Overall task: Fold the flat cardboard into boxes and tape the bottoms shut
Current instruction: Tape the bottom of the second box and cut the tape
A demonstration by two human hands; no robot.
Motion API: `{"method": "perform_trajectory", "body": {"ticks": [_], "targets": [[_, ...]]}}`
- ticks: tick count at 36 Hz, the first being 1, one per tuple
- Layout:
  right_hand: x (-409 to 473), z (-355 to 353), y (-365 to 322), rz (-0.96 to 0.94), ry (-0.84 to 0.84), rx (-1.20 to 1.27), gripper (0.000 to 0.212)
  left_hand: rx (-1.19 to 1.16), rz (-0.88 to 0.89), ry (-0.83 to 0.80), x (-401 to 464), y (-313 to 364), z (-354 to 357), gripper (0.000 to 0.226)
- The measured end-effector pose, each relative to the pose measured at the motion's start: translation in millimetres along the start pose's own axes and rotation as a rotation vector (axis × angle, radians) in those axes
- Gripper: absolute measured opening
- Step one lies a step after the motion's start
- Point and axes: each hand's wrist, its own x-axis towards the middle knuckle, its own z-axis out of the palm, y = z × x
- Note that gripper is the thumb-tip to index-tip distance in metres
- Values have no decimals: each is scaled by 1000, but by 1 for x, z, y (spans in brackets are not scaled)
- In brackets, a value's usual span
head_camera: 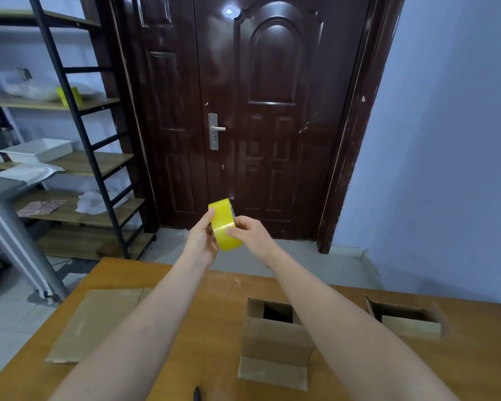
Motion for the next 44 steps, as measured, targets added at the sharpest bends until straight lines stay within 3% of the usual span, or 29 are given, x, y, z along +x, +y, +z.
{"method": "perform_trajectory", "body": {"ticks": [2,7,15,29,33,35,38,44], "targets": [[1,1,0,-1,15,21,4,10,2,-10,0,0,0,52],[4,3,2,10,76,34,15,31,0,-2,-2,1,2,50],[0,0,4,27,32,12,24,37,-23,52,-3,4,2,46],[-3,1,-1,136,12,63,5,125,-33,54,-6,1,2,36],[-6,2,-4,156,27,60,17,146,-29,47,-6,1,2,35],[-7,2,-3,152,41,58,5,160,-20,35,-7,1,3,33],[-6,-1,1,153,69,104,13,190,3,-1,-7,1,2,33],[-6,-2,5,174,139,313,10,357,78,-191,-22,-1,1,30]]}}
